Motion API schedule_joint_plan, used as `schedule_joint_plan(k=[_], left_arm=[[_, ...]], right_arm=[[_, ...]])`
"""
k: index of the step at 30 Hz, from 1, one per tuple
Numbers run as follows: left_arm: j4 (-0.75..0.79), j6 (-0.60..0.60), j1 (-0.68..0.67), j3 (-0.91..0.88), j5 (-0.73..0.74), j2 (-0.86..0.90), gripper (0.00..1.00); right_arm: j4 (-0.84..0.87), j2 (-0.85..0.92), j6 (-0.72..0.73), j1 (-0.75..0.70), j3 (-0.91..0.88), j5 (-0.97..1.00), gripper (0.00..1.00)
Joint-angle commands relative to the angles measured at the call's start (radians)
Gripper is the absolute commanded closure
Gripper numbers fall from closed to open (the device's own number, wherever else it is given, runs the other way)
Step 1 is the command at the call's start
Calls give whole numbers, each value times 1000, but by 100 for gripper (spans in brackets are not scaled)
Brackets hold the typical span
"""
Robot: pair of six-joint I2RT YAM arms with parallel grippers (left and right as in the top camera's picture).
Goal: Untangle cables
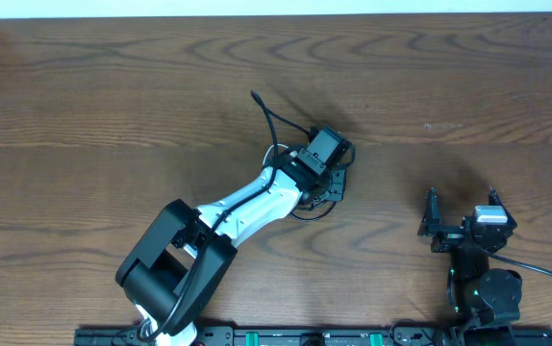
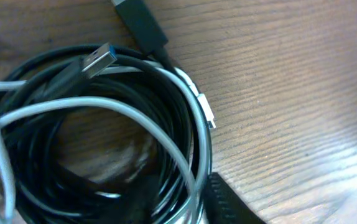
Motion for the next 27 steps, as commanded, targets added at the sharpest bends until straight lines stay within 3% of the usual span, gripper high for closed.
schedule_joint_plan(k=[1,8,17,27], left_arm=[[3,17,2,-5,0,2,89],[3,8,2,4,70,-42,92],[3,-21,2,6,122,-248,92],[3,-24,2,6,110,-381,92]], right_arm=[[-1,-6,10,-5,-4,3,1],[-1,-6,10,-5,-4,3,1],[-1,-6,10,-5,-4,3,1],[-1,-6,10,-5,-4,3,1]])
